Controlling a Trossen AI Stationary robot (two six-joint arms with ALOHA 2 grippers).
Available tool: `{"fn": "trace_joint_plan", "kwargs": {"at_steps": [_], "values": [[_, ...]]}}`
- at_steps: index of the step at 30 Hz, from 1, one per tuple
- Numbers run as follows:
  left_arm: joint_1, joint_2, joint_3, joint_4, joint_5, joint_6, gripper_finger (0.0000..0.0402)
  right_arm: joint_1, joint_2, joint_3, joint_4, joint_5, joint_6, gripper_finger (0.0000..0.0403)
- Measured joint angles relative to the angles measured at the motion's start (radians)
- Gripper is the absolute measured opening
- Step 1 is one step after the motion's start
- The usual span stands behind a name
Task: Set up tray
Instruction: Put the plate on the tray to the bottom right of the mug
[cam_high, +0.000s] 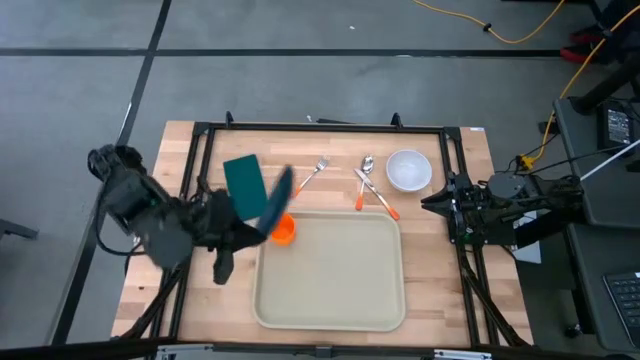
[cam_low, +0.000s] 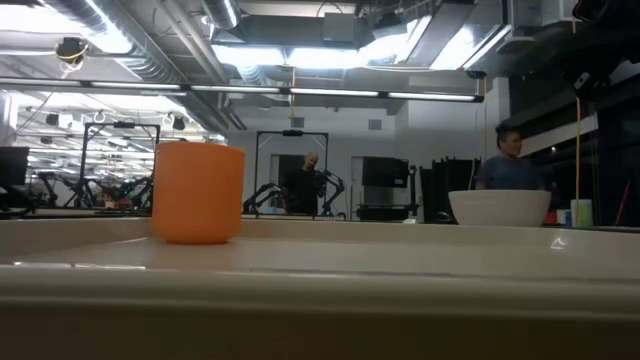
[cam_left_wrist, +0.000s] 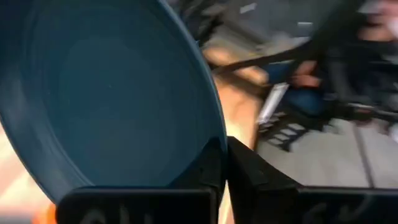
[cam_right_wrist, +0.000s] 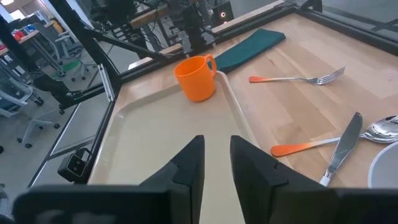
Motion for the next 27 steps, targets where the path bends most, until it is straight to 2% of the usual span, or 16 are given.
{"fn": "trace_joint_plan", "kwargs": {"at_steps": [2, 4, 11, 15, 22, 25, 27], "values": [[0.045, 0.031, 0.059, 0.080, 0.123, 0.182, 0.0002, 0.000, 0.000, 0.000, 0.000, 0.000, 0.000, 0.0083], [0.090, 0.069, 0.113, 0.122, 0.234, 0.285, 0.0002, 0.000, 0.000, 0.000, -0.001, 0.000, 0.001, 0.0083], [0.174, 0.192, 0.250, 0.119, 0.465, 0.349, 0.0002, 0.000, 0.000, 0.000, -0.002, 0.000, 0.002, 0.0083], [0.178, 0.243, 0.264, 0.050, 0.539, 0.268, 0.0002, 0.000, 0.000, 0.000, -0.002, 0.000, 0.002, 0.0083], [0.127, 0.347, 0.264, -0.247, 0.639, -0.029, 0.0002, 0.000, 0.000, 0.000, -0.002, -0.001, 0.002, 0.0083], [0.102, 0.387, 0.264, -0.261, 0.710, -0.088, 0.0002, 0.000, 0.000, 0.000, -0.002, -0.001, 0.002, 0.0083], [0.092, 0.415, 0.264, -0.262, 0.721, -0.107, 0.0002, 0.000, 0.000, 0.000, -0.002, -0.001, 0.002, 0.0083]]}}
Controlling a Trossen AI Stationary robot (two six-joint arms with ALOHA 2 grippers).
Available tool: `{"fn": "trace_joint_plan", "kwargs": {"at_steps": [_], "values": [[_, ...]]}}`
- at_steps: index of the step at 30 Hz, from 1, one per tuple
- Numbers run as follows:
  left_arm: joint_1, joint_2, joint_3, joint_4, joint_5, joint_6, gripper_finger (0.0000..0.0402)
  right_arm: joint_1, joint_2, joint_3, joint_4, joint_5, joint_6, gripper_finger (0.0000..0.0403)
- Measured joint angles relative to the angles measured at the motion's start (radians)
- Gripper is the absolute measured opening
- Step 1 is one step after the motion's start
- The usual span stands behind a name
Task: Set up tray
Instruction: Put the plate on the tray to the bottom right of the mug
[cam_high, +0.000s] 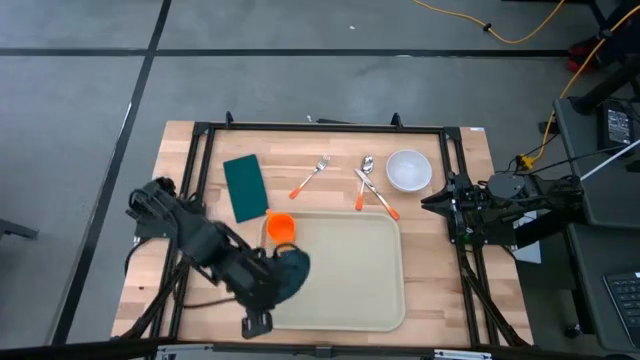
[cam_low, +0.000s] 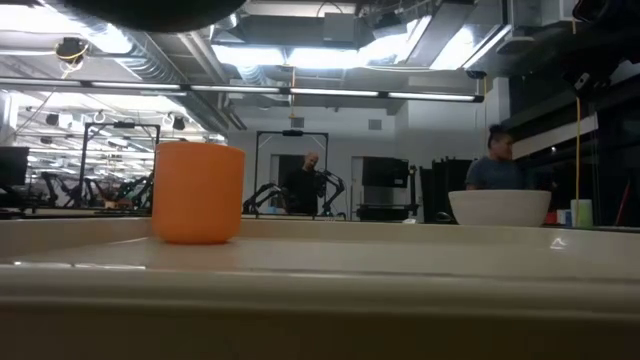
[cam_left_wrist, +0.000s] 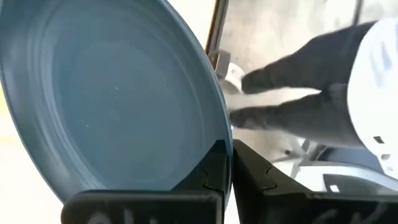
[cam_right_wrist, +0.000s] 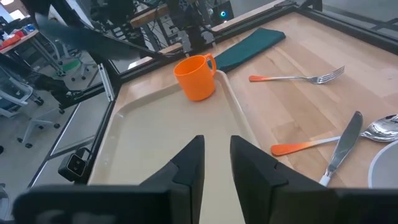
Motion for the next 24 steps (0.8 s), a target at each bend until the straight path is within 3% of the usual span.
{"fn": "trace_joint_plan", "kwargs": {"at_steps": [11, 16, 24], "values": [[-0.012, 0.196, 0.000, -0.053, -0.054, 0.020, 0.0002, 0.000, 0.000, 0.000, 0.000, -0.005, 0.000, 0.0083], [-0.054, 0.309, 0.000, -0.056, -0.015, 0.073, 0.0003, 0.000, 0.000, 0.000, 0.000, -0.054, -0.001, 0.0083], [-0.056, 0.375, 0.000, -0.114, -0.058, 0.095, 0.0002, 0.000, 0.000, 0.000, 0.000, -0.100, -0.003, 0.0083]]}}
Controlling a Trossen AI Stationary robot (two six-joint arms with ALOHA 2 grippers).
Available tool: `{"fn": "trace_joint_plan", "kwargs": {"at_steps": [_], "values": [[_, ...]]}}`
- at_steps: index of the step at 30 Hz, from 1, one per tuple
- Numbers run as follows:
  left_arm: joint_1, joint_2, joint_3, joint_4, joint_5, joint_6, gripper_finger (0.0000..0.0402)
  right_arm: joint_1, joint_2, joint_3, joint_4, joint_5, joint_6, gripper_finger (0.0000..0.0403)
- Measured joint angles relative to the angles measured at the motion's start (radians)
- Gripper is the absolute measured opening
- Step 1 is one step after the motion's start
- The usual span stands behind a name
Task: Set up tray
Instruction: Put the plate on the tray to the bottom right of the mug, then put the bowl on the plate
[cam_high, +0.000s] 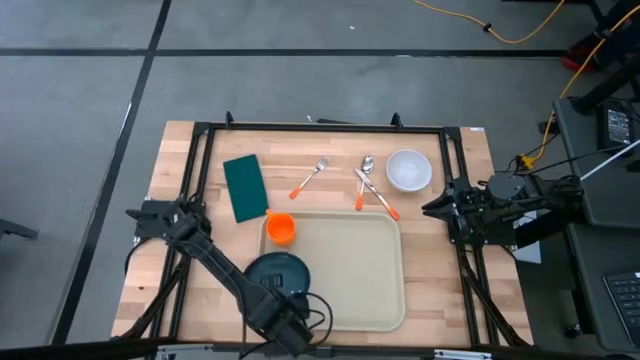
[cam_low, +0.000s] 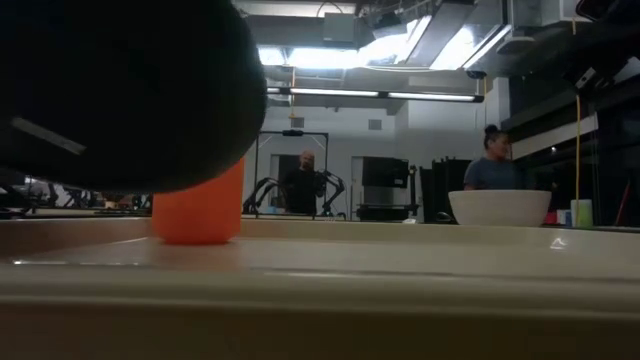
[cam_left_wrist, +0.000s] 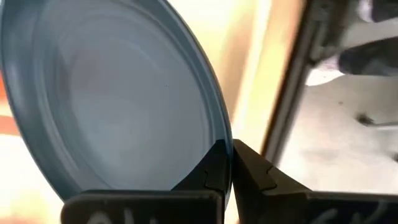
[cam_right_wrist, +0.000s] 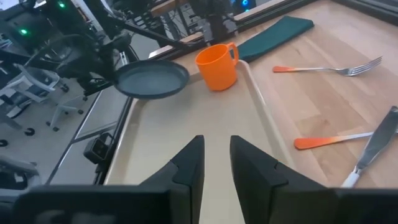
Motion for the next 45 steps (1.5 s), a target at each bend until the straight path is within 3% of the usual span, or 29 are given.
{"fn": "trace_joint_plan", "kwargs": {"at_steps": [4, 11, 29, 34, 41, 45], "values": [[0.017, 0.020, 0.000, 0.000, -0.053, 0.061, 0.0002, 0.000, 0.000, 0.000, 0.001, 0.001, 0.000, 0.0083], [0.036, 0.097, 0.000, 0.070, -0.038, 0.147, 0.0002, 0.000, 0.000, 0.000, 0.000, 0.003, 0.000, 0.0083], [0.033, 0.200, 0.000, 0.194, 0.033, 0.135, 0.0008, 0.000, 0.000, 0.000, 0.000, -0.006, -0.001, 0.0083], [0.039, 0.200, 0.000, 0.189, 0.093, 0.139, 0.0041, 0.000, 0.000, 0.000, 0.000, -0.006, -0.001, 0.0083], [0.050, 0.200, 0.000, 0.187, 0.129, 0.144, 0.0119, 0.000, 0.000, 0.000, 0.000, -0.006, -0.001, 0.0083], [0.078, 0.194, 0.000, 0.162, 0.202, 0.140, 0.0162, 0.000, 0.000, 0.000, 0.001, -0.006, -0.001, 0.0083]]}}
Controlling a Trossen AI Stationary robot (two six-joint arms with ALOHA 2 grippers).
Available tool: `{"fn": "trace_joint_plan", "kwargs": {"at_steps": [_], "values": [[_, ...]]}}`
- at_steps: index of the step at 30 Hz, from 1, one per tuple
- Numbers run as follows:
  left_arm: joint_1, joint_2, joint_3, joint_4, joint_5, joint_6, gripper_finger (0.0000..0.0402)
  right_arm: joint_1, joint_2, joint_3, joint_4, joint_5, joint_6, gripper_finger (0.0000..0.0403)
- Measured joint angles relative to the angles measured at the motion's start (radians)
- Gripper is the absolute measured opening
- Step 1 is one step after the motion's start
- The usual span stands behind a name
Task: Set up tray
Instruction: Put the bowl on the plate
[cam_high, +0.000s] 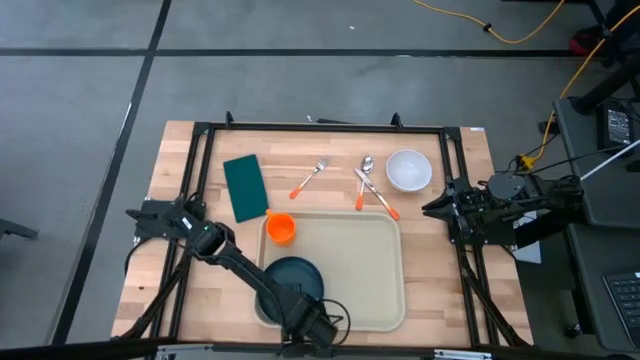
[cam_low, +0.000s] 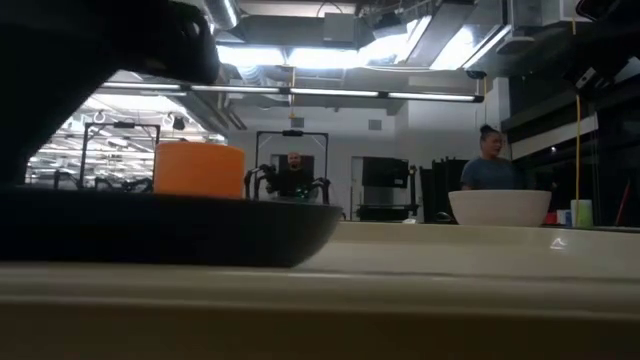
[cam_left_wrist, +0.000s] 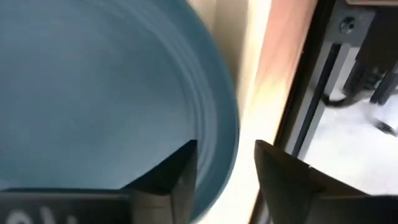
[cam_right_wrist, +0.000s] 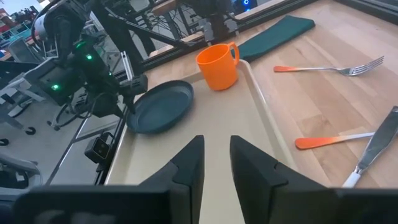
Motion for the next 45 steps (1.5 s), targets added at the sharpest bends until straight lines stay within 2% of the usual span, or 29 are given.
{"fn": "trace_joint_plan", "kwargs": {"at_steps": [2, 5, 8, 12, 15, 18, 22, 25, 29, 34, 39, 42, 45], "values": [[0.016, -0.017, 0.000, -0.032, 0.039, 0.001, 0.0177, 0.000, 0.000, 0.000, 0.000, 0.000, 0.000, 0.0083], [0.037, -0.060, 0.029, -0.140, 0.036, 0.020, 0.0188, 0.000, 0.000, 0.000, 0.015, -0.001, -0.027, 0.0083], [0.052, -0.119, 0.074, -0.248, -0.040, 0.055, 0.0188, 0.000, 0.000, 0.000, 0.106, -0.018, -0.073, 0.0083], [0.076, -0.247, 0.081, -0.227, -0.200, 0.062, 0.0176, 0.000, 0.003, 0.000, 0.301, -0.013, -0.154, 0.0083], [0.106, -0.343, 0.081, -0.240, -0.336, 0.044, 0.0167, 0.000, 0.034, 0.042, 0.361, 0.048, -0.194, 0.0083], [0.132, -0.433, 0.080, -0.234, -0.506, 0.021, 0.0160, 0.000, 0.123, 0.156, 0.245, 0.172, -0.230, 0.0083], [0.148, -0.534, 0.080, -0.216, -0.697, 0.003, 0.0155, -0.002, 0.326, 0.389, -0.061, 0.369, -0.223, 0.0083], [0.149, -0.587, 0.080, -0.190, -0.809, 0.003, 0.0155, -0.032, 0.508, 0.584, -0.291, 0.416, -0.187, 0.0089], [0.148, -0.641, 0.080, -0.183, -0.902, 0.005, 0.0157, -0.112, 0.725, 0.827, -0.534, 0.347, -0.181, 0.0122], [0.148, -0.674, 0.080, -0.183, -0.961, 0.073, 0.0151, -0.264, 0.919, 1.022, -0.745, 0.251, -0.204, 0.0204], [0.148, -0.674, 0.080, -0.184, -0.974, 0.157, 0.0148, -0.487, 1.035, 1.028, -0.823, 0.109, -0.254, 0.0289], [0.148, -0.674, 0.080, -0.184, -0.976, 0.184, 0.0149, -0.598, 1.083, 0.982, -0.799, 0.055, -0.312, 0.0312], [0.148, -0.674, 0.080, -0.184, -0.997, 0.186, 0.0152, -0.678, 1.124, 0.928, -0.760, 0.017, -0.337, 0.0317]]}}
